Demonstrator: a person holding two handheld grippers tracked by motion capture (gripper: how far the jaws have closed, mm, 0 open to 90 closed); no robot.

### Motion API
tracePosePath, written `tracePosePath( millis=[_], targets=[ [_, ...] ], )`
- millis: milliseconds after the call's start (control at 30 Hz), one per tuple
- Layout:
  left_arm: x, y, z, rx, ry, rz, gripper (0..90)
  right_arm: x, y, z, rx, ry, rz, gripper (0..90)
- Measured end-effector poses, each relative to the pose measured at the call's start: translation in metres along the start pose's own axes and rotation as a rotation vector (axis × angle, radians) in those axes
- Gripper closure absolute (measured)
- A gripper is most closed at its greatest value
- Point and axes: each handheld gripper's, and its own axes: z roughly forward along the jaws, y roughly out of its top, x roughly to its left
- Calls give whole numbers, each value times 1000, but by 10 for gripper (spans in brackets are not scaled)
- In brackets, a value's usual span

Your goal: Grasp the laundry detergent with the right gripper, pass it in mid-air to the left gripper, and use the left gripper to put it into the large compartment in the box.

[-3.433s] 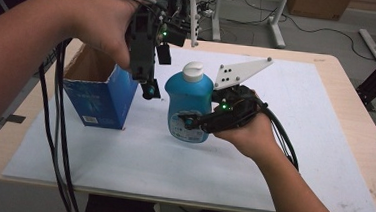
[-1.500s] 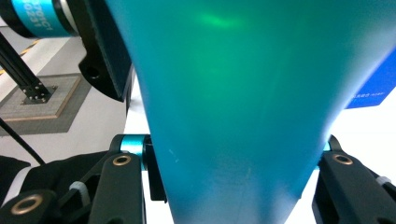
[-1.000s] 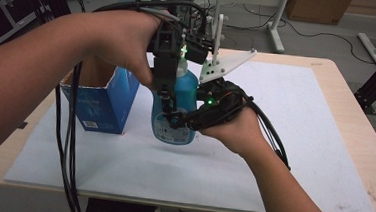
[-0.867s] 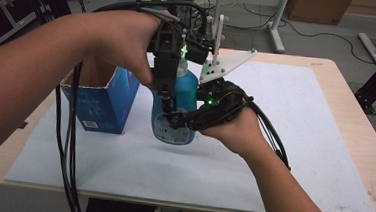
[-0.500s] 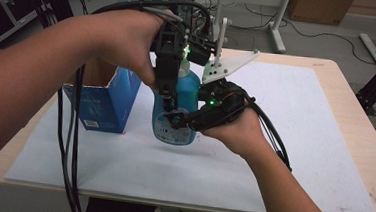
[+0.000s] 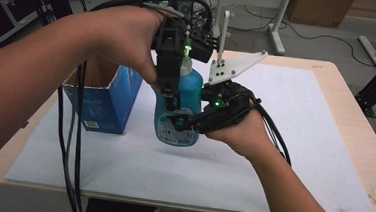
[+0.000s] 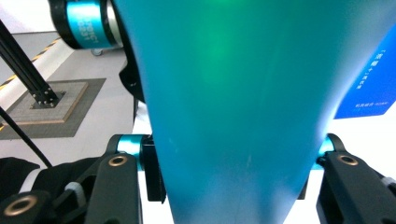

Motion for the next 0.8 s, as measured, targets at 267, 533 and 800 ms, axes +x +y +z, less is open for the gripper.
tracePosePath(
  millis=[267,533,800],
  targets=[
    [-1,-5,-4,20,5,-4,399,3,3,-22,-2,-26,-9,265],
    [1,-12,-14,25,6,-41,399,-4,7,-50,98,-63,-29,198],
    [7,-20,-22,25,12,-80,398,-8,26,-70,224,-73,-66,132]
  ],
)
